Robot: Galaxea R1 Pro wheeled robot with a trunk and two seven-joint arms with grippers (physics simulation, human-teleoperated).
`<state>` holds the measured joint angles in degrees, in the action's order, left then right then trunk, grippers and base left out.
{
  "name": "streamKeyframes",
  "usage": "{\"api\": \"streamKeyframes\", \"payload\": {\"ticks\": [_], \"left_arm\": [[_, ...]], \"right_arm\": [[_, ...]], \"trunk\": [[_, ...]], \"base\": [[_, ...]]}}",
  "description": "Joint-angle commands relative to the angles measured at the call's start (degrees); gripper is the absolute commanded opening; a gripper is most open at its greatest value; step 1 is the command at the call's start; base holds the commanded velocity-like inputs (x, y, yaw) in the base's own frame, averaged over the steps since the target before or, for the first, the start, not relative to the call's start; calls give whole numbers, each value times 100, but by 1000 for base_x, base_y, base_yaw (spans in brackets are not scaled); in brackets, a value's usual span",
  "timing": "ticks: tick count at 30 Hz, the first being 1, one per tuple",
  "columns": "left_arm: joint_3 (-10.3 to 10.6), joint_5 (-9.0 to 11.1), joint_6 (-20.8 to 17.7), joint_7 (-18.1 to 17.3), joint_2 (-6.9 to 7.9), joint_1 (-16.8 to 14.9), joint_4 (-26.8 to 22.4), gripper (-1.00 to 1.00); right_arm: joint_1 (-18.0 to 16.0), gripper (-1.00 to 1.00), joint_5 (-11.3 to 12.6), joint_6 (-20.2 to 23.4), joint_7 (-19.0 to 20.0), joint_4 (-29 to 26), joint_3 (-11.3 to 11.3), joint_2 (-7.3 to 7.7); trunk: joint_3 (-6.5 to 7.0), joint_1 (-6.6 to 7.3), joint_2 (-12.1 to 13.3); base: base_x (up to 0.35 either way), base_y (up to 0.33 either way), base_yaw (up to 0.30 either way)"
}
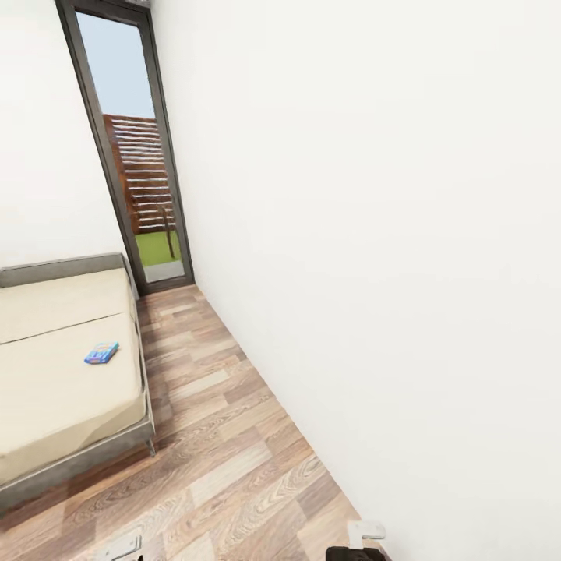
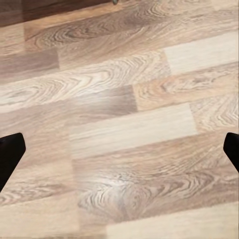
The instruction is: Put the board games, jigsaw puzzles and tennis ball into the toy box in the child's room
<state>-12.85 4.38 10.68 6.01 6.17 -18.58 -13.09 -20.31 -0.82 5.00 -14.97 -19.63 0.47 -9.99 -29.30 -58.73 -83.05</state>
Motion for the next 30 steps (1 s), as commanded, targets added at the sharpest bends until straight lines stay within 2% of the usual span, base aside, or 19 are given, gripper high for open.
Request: {"api": "streamKeyframes", "payload": {"ticks": [1, 6, 10, 25, 30], "left_arm": [[25, 46, 22, 14, 1, -5, 8, 100], [24, 46, 22, 14, -2, -5, 8, 100], [27, 46, 22, 14, -2, -5, 11, 100], [29, 45, 22, 14, -11, -5, 17, 100], [29, 35, 27, 14, -13, -5, 63, 100]], "right_arm": [[1, 100, -10, 42, -23, -15, 6, -1], [1, 100, -11, 38, -23, -14, 3, -1], [1, 100, -14, 34, -23, -14, 1, -1], [1, 100, -14, -5, -23, -14, -3, -1], [22, 100, -10, -147, -23, -14, -3, -1]], "trunk": [[-6, 0, -3], [-7, 0, -3], [-9, 0, -3], [-9, 0, -3], [-9, 0, -3]], "base": [[0, 0, 285], [0, 0, 281], [0, 0, 118], [0, 0, 4], [0, 0, 0]]}}
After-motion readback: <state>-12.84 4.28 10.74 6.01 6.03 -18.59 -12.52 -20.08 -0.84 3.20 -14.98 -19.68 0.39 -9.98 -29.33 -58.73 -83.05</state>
